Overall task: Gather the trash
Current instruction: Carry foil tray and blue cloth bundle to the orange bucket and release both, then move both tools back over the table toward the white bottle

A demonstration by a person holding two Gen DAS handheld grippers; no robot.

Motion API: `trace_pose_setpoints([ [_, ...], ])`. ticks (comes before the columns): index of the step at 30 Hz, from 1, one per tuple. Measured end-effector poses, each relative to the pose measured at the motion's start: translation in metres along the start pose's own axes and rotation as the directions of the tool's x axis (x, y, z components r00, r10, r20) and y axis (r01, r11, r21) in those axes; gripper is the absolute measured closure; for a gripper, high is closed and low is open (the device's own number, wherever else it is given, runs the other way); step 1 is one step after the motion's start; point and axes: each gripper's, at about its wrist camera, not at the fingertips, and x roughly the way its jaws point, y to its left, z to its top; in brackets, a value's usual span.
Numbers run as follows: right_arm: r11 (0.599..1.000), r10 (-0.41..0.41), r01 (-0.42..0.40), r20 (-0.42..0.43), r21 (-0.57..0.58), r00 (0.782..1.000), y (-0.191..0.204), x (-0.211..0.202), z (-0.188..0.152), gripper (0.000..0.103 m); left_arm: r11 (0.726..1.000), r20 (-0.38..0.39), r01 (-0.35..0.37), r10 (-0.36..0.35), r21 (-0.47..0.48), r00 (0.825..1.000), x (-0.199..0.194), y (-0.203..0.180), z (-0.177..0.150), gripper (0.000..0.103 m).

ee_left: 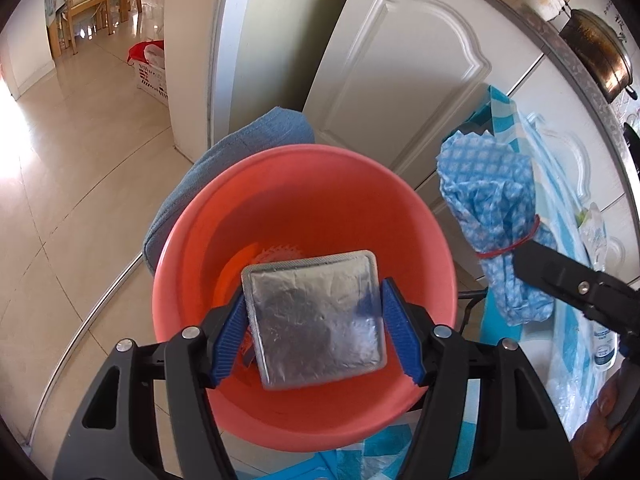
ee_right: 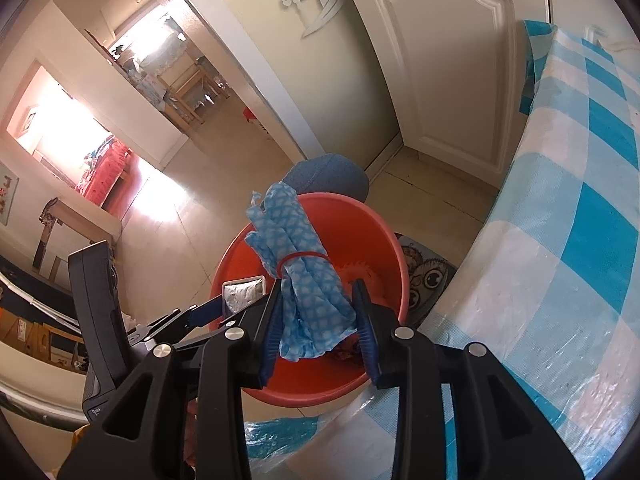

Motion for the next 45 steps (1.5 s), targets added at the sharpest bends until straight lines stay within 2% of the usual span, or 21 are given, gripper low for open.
trace_pose_setpoints([
  [1,1.000,-0.004,0.004,0.008,-0.001,1.000,0.000,-0.001,0.000,0.059,1.000,-0.005,-0.001,0.001,-0.001,1.000,0.001,0.000,0.000,0.026],
  [4,1.000,-0.007,0.007,0.042,0.004,0.999,-0.001,-0.008,0.000,0.043,1.000,0.001,0.007,-0.007,0.002,1.000,0.000,0.003,-0.001,0.017],
  [6,1.000,0.008,-0.010,0.069,0.020,0.998,-0.003,-0.017,-0.002,0.041,1.000,0.006,-0.012,0.012,0.011,1.000,-0.004,0.004,-0.001,0.015],
  [8,1.000,0.005,-0.007,0.094,0.024,0.996,-0.005,-0.026,-0.003,0.033,1.000,0.023,-0.018,0.018,0.015,1.000,-0.012,0.006,-0.001,0.015],
  [12,0.999,-0.030,0.026,0.154,0.029,0.988,-0.012,-0.051,-0.009,0.026,0.999,0.123,-0.016,0.012,0.034,0.992,-0.037,0.009,-0.001,0.015],
  [13,0.999,-0.046,0.041,0.172,0.031,0.984,-0.015,-0.058,-0.011,0.022,0.999,0.146,-0.021,0.015,0.044,0.989,-0.042,0.009,-0.002,0.015],
  [16,0.997,-0.082,0.077,0.221,0.032,0.972,-0.023,-0.082,-0.019,0.021,0.996,0.235,-0.046,0.026,0.081,0.972,-0.061,0.003,-0.004,0.014],
  [19,0.993,-0.119,0.112,0.265,0.042,0.957,-0.032,-0.106,-0.034,0.021,0.994,0.315,-0.038,0.005,0.098,0.949,-0.076,-0.003,-0.007,0.014],
  [27,0.974,-0.222,0.192,0.346,0.118,0.912,-0.060,-0.160,-0.072,0.021,0.982,0.440,-0.012,-0.072,0.186,0.895,-0.106,-0.035,-0.012,0.012],
  [34,0.950,-0.296,0.225,0.400,0.215,0.867,-0.085,-0.203,-0.109,0.021,0.955,0.436,0.056,-0.184,0.290,0.881,-0.127,-0.080,-0.018,0.012],
  [37,0.937,-0.328,0.236,0.418,0.257,0.847,-0.096,-0.220,-0.122,0.021,0.942,0.418,0.067,-0.209,0.328,0.884,-0.132,-0.102,-0.020,0.011],
  [41,0.919,-0.362,0.235,0.439,0.318,0.823,-0.117,-0.242,-0.139,0.021,0.911,0.370,0.102,-0.262,0.400,0.891,-0.134,-0.132,-0.025,0.011],
  [42,0.914,-0.370,0.234,0.443,0.332,0.816,-0.122,-0.248,-0.143,0.020,0.902,0.357,0.109,-0.274,0.419,0.893,-0.134,-0.139,-0.026,0.011],
  [43,0.910,-0.377,0.236,0.444,0.342,0.813,-0.127,-0.252,-0.146,0.014,0.895,0.344,0.115,-0.281,0.431,0.896,-0.133,-0.145,-0.027,0.011],
  [45,0.907,-0.383,0.236,0.449,0.348,0.807,-0.138,-0.259,-0.154,0.013,0.879,0.303,0.137,-0.299,0.457,0.905,-0.130,-0.159,-0.028,0.011],
])
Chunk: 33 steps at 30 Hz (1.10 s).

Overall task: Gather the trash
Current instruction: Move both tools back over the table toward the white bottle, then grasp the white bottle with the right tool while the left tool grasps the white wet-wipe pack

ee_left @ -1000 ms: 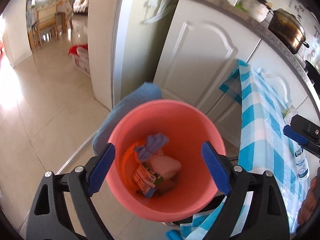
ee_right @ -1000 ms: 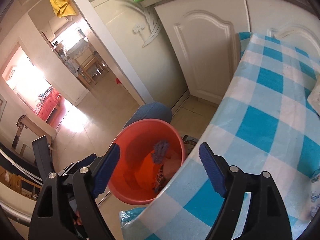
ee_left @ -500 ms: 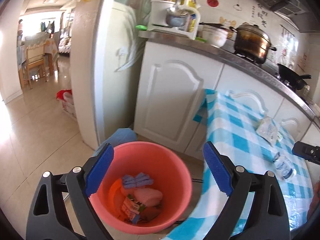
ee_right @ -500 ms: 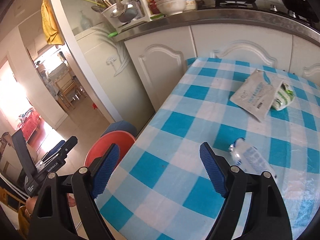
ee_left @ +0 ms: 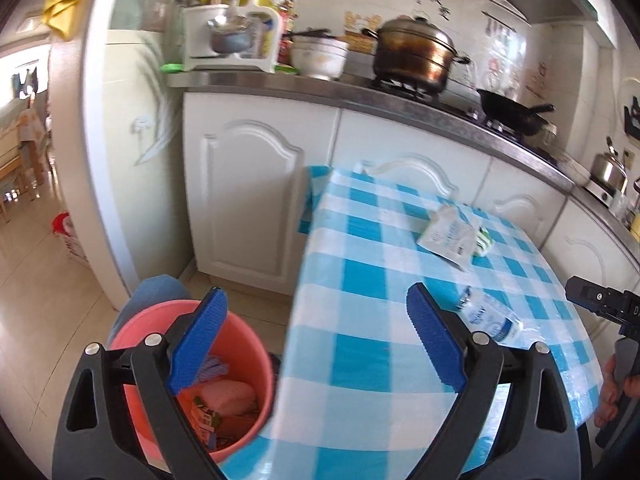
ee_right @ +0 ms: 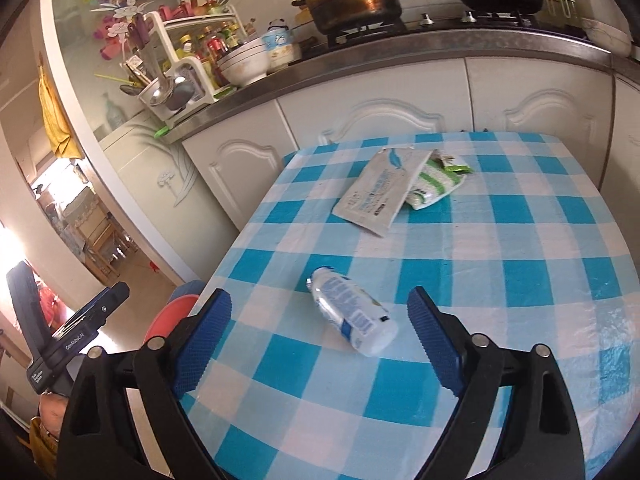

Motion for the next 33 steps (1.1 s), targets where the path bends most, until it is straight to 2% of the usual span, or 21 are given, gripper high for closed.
trace_pose_setpoints([
  [3,0.999,0.015,-0.016,-0.024,-0.038,1.000,-0.016,0.004,-0.003,0.013,0.999,-0.037,0.043,-0.042,0.020,0.998,0.009,-0.016,0.002,0.011],
  [7,0.992,-0.003,-0.007,-0.077,-0.129,0.997,-0.022,0.024,-0.011,0.013,0.997,-0.084,0.075,-0.072,0.034,0.994,0.018,-0.034,0.004,0.011],
  [13,0.973,0.039,-0.070,-0.143,-0.218,0.989,-0.009,0.064,-0.015,0.013,0.991,-0.132,0.103,-0.091,0.089,0.987,0.032,-0.056,0.017,0.011],
  [16,0.962,0.035,-0.077,-0.162,-0.262,0.986,-0.002,0.082,-0.017,0.013,0.981,-0.150,0.147,-0.127,0.130,0.980,0.043,-0.069,0.030,0.011],
  [19,0.958,0.048,-0.097,-0.183,-0.270,0.982,-0.003,0.092,-0.017,0.024,0.961,-0.175,0.224,-0.196,0.159,0.965,0.059,-0.082,0.043,0.011],
  [22,0.959,0.051,-0.106,-0.207,-0.263,0.977,-0.007,0.100,-0.018,0.039,0.939,-0.201,0.283,-0.245,0.194,0.949,0.080,-0.097,0.052,0.011],
  [25,0.967,0.068,-0.121,-0.228,-0.225,0.971,-0.016,0.105,-0.017,0.056,0.904,-0.244,0.363,-0.308,0.227,0.920,0.110,-0.115,0.059,0.011],
  [27,0.971,0.080,-0.126,-0.223,-0.204,0.972,-0.022,0.104,-0.017,0.058,0.892,-0.261,0.374,-0.309,0.253,0.914,0.128,-0.127,0.061,0.011],
  [29,0.975,0.080,-0.122,-0.213,-0.188,0.974,-0.029,0.100,-0.018,0.059,0.878,-0.291,0.402,-0.325,0.259,0.900,0.150,-0.138,0.063,0.011],
  [33,0.989,0.082,-0.102,-0.185,-0.102,0.979,-0.055,0.088,-0.016,0.059,0.858,-0.328,0.421,-0.323,0.295,0.888,0.190,-0.164,0.065,0.011],
])
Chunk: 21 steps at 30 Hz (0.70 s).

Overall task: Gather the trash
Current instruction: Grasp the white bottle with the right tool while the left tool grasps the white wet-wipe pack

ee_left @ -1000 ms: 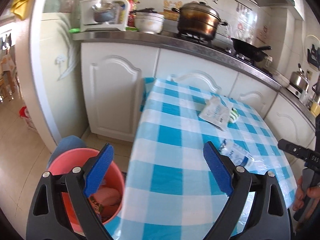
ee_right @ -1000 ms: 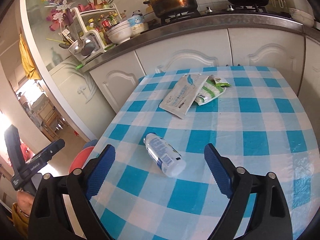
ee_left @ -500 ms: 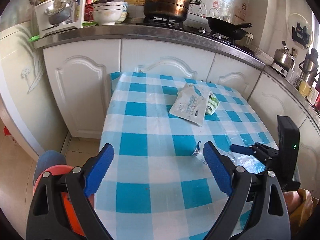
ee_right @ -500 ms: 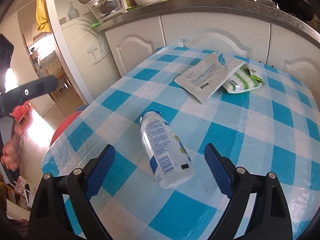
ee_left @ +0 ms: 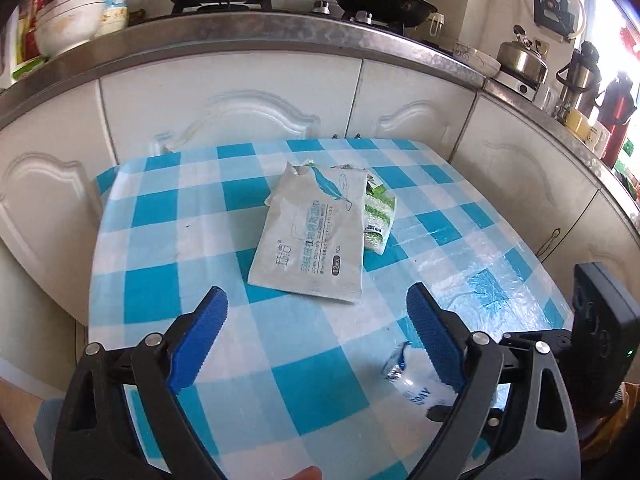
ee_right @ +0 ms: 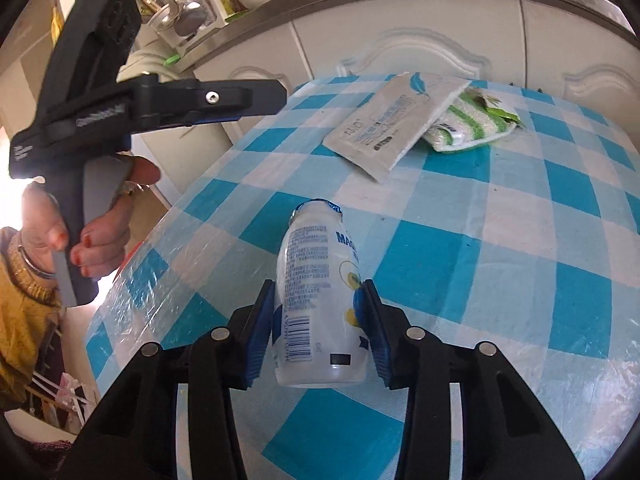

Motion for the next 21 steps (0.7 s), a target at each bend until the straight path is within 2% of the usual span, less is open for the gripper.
trace_pose_setpoints([
  [4,0.996,-0.003,0.001,0.017,0.093,1.000,-0.029,-0.012,-0.004,0.059,0.998,-0.072,0.014,-0.010,0.067,0.997,0.042,-0.008,0.016,0.011],
  [8,0.990,0.027,-0.031,0.035,0.139,0.999,-0.042,-0.018,-0.005,0.059,0.988,-0.132,-0.037,0.057,0.147,0.990,0.078,-0.012,0.032,0.011],
  [15,0.987,0.074,-0.078,0.030,0.139,0.997,-0.040,-0.015,-0.007,0.059,0.986,-0.168,0.000,0.028,0.166,0.985,0.103,-0.018,0.060,0.011],
  [21,0.985,0.095,-0.098,0.030,0.142,0.995,-0.041,-0.016,-0.007,0.059,0.981,-0.211,-0.044,0.084,0.187,0.974,0.124,-0.015,0.070,0.011],
])
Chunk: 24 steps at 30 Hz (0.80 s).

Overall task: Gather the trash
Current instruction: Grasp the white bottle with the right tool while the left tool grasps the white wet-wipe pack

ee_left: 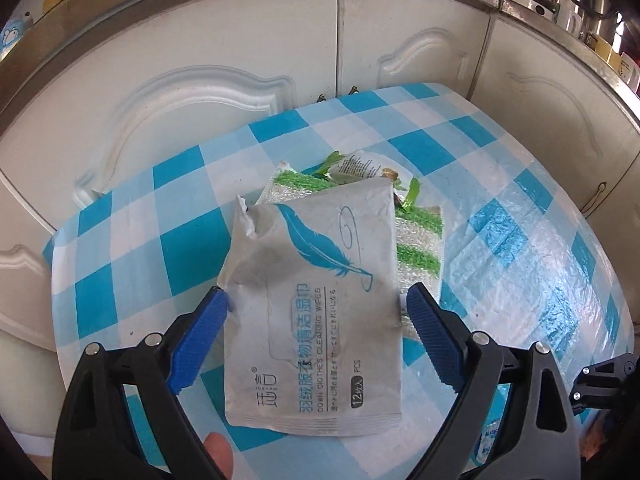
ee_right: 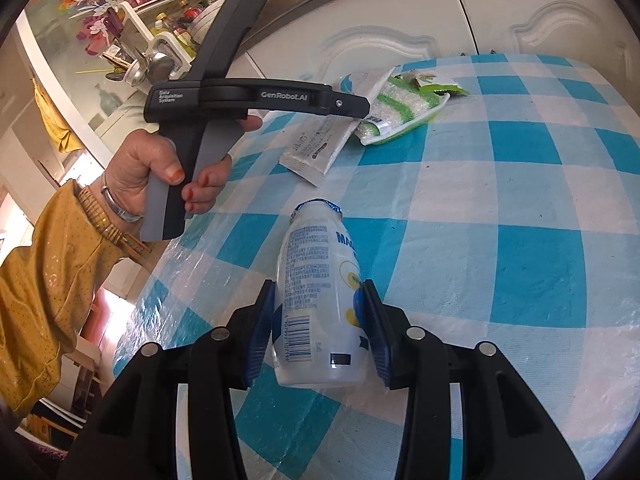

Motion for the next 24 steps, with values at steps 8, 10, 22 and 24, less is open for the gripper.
trace_pose_setpoints([
  [8,1.000,0.002,-0.002,-0.002,0.006,1.000,-0.002,0.000,0.001,0.058,0.997,-0.031,0.040,-0.042,-0.067,0.999,0.016,0.017,0.000,0.004],
  [10,1.000,0.002,-0.002,-0.004,0.009,1.000,-0.002,0.000,0.000,0.058,0.995,-0.024,0.041,-0.044,-0.095,0.999,0.017,0.020,-0.001,0.004],
  [22,1.000,0.001,-0.001,-0.003,0.012,1.000,-0.002,0.001,0.001,0.058,0.987,0.049,0.012,-0.004,-0.162,0.999,0.005,0.015,-0.014,0.013],
  [24,1.000,0.002,-0.002,-0.002,0.014,1.000,-0.002,0.001,0.001,0.058,0.985,0.060,0.003,0.007,-0.174,0.998,0.001,0.016,-0.016,0.018],
])
